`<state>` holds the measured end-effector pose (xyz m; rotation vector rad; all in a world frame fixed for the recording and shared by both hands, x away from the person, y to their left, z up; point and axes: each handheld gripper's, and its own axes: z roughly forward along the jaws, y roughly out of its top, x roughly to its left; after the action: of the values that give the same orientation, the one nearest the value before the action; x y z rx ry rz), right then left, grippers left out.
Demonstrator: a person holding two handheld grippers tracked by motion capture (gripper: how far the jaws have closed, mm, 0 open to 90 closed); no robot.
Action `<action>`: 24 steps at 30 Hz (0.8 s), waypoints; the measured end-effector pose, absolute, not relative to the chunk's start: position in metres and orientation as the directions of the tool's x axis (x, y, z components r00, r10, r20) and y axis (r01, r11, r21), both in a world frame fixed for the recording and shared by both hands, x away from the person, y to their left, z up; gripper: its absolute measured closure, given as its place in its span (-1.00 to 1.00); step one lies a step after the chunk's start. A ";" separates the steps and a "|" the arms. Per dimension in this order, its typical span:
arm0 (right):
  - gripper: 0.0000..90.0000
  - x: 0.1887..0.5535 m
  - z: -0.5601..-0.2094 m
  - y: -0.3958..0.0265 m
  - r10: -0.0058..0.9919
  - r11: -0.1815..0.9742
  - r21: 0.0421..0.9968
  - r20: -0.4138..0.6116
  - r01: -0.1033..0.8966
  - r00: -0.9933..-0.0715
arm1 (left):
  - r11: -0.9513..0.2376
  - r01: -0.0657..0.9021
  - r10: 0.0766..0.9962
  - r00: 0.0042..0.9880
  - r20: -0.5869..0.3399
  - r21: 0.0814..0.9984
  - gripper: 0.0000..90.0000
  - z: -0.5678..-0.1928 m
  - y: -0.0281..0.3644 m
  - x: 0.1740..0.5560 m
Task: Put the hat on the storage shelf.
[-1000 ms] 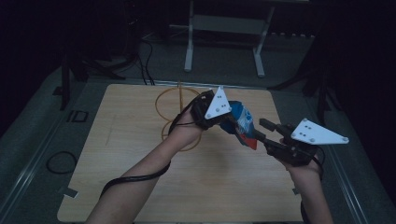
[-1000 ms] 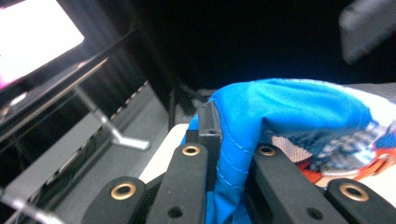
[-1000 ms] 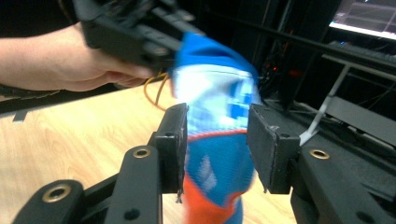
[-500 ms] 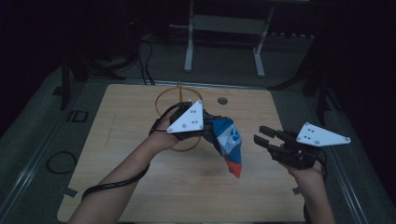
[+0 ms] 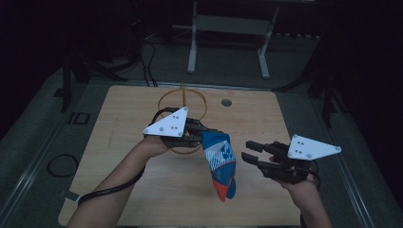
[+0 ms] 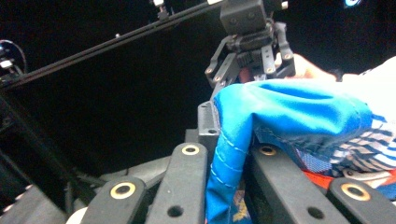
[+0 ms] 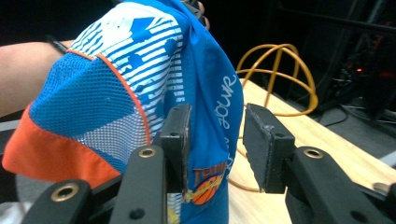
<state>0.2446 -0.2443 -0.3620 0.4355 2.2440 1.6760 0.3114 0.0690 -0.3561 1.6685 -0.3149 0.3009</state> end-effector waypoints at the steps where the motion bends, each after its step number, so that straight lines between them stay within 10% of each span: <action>1: 0.36 0.245 -0.363 -0.243 0.410 0.271 0.960 -0.055 0.064 -0.910 | -0.110 -0.381 -0.040 0.924 0.379 0.918 0.96 -0.357 0.069 0.311; 12: 0.21 0.245 -0.377 -0.217 0.388 0.319 0.946 -0.075 0.058 -0.919 | -0.070 -0.402 -0.127 0.912 0.391 0.913 0.96 -0.358 0.063 0.306; 24: 1.00 0.245 -0.375 -0.215 0.402 0.308 0.950 -0.084 0.048 -0.912 | -0.069 -0.397 -0.115 0.914 0.388 0.915 0.96 -0.360 0.063 0.305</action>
<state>0.2454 -0.2154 -0.3745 0.4061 2.2742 1.6359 0.3050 0.0635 -0.3600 1.6377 -0.4010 0.2421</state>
